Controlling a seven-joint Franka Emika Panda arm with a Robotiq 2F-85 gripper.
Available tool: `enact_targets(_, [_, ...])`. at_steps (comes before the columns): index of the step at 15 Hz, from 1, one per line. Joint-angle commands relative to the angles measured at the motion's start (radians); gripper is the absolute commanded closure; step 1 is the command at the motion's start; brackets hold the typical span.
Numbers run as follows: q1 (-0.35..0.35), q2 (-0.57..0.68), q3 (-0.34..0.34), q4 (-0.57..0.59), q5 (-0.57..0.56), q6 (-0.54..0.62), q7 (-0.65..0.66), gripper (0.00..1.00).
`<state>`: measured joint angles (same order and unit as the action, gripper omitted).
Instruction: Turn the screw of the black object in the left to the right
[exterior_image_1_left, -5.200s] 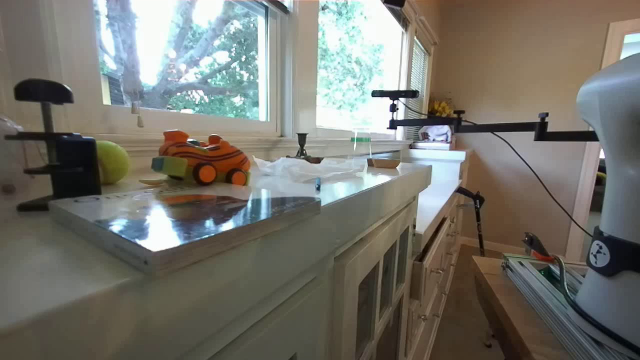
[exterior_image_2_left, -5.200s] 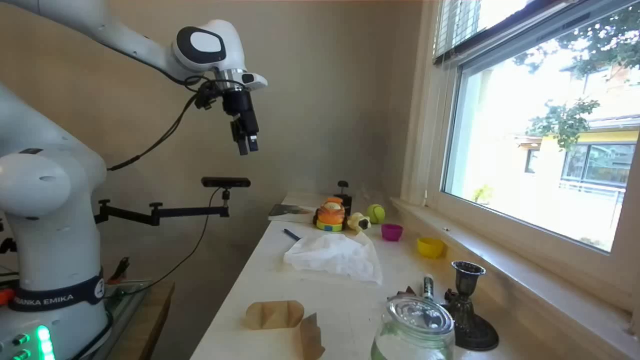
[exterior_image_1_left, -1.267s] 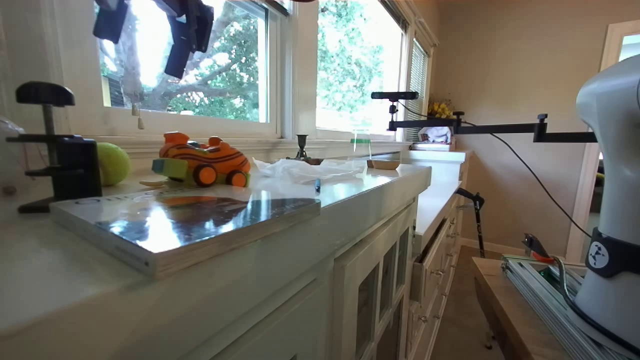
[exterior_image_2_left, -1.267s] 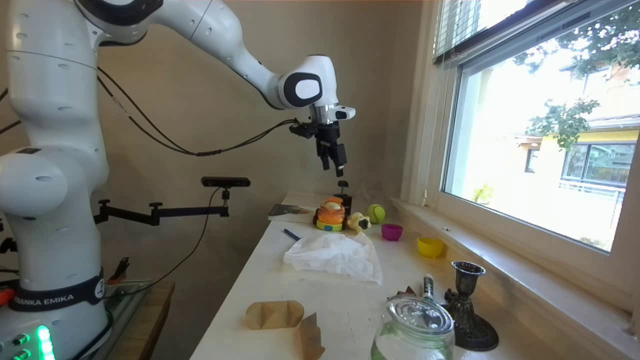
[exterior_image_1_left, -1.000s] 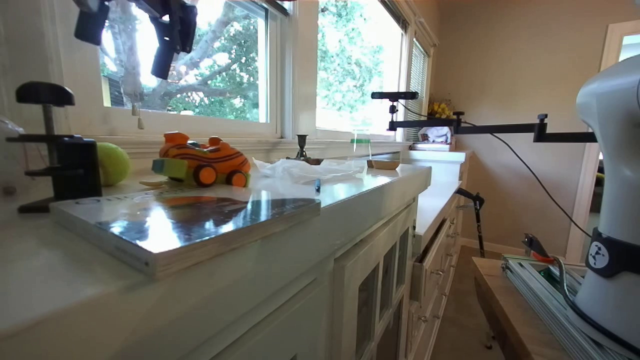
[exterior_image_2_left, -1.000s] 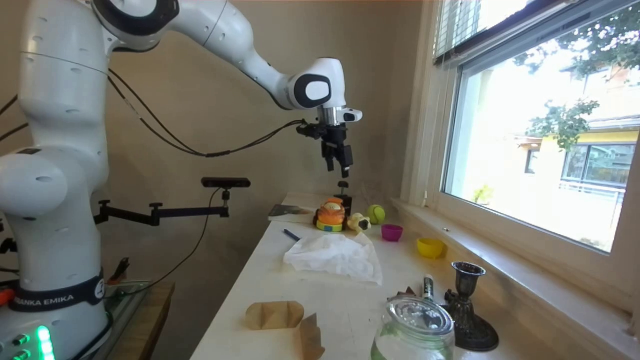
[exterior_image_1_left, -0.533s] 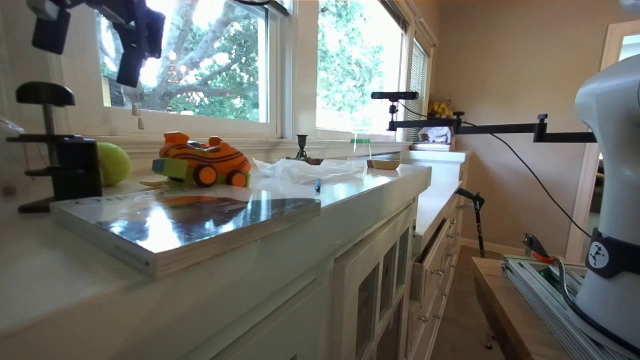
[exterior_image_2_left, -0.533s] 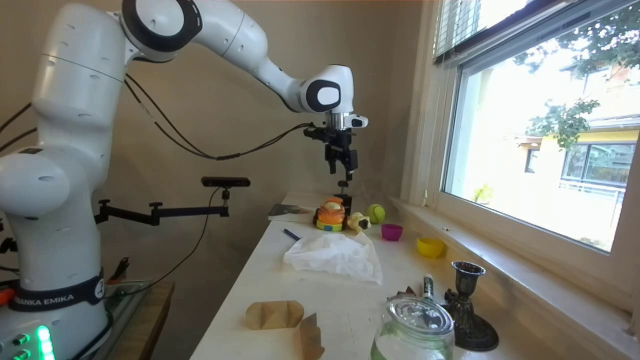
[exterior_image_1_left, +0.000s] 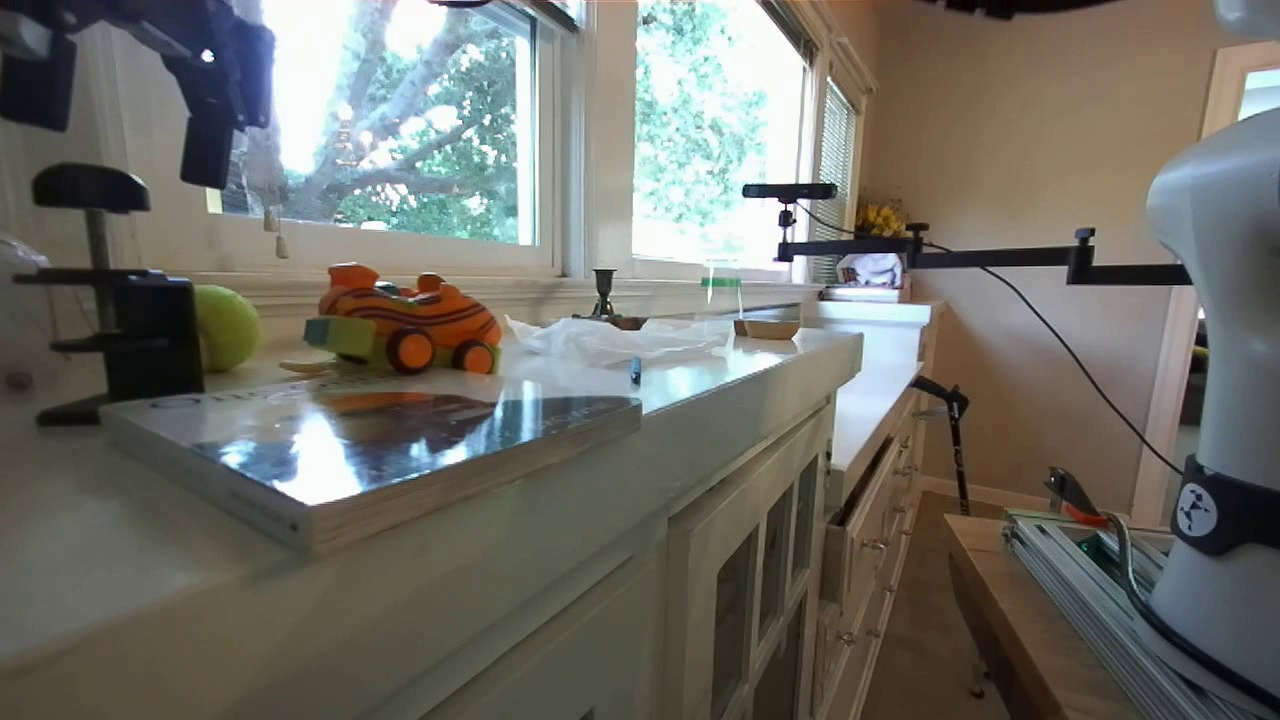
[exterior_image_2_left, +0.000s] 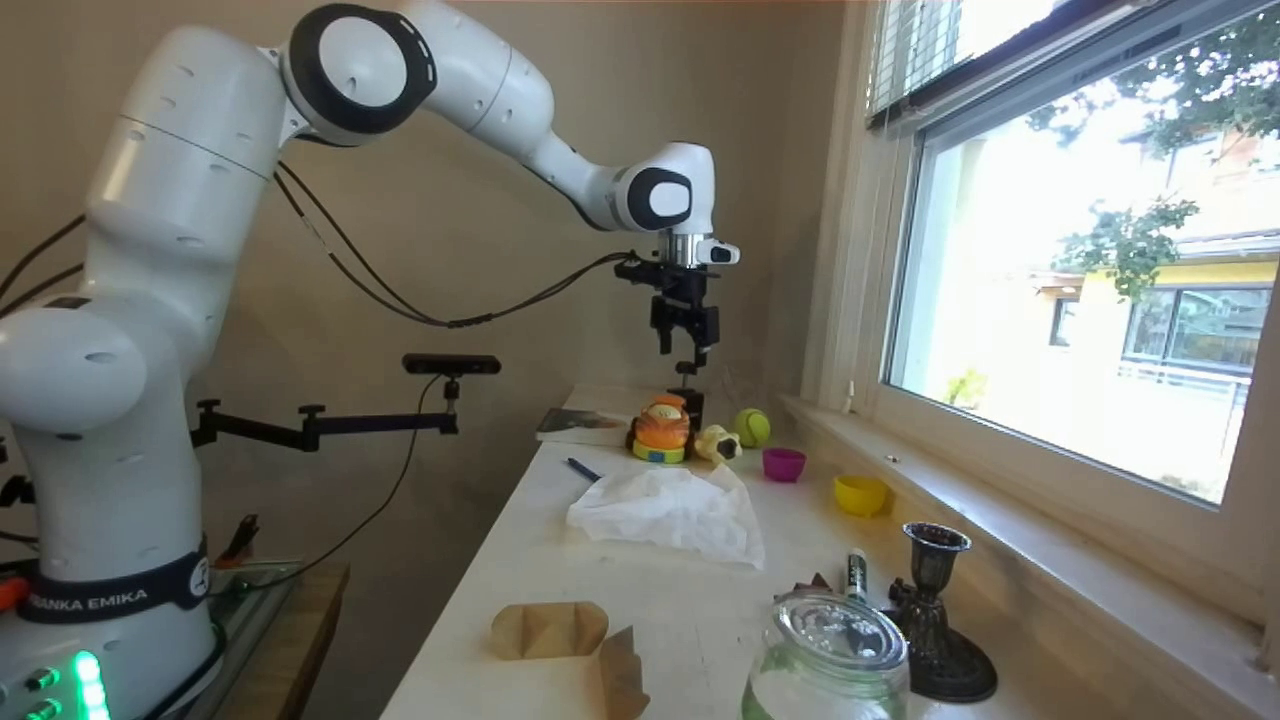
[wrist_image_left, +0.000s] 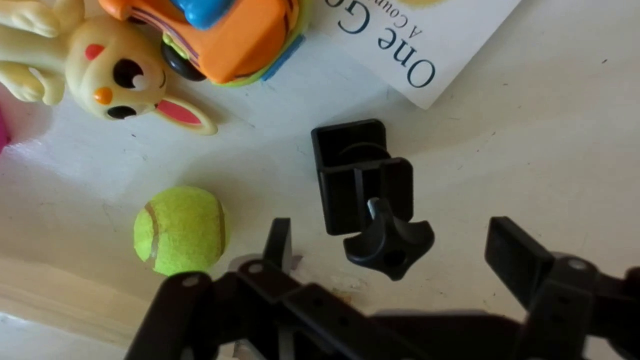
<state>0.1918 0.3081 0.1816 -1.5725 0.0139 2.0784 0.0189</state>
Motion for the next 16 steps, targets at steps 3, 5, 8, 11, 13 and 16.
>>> enact_targets(3, [0.005,0.073,-0.003,0.108,-0.008,-0.041,-0.081,0.00])
enact_targets(5, [0.005,0.083,-0.001,0.118,-0.003,-0.037,-0.095,0.28])
enact_targets(8, [0.006,0.093,-0.002,0.132,-0.005,-0.041,-0.106,0.49])
enact_targets(11, [0.008,0.099,-0.002,0.144,-0.008,-0.044,-0.114,0.69])
enact_targets(13, [0.009,0.101,-0.003,0.147,-0.010,-0.047,-0.114,0.76])
enact_targets(16, [0.020,0.094,-0.012,0.145,-0.031,-0.068,-0.081,0.76])
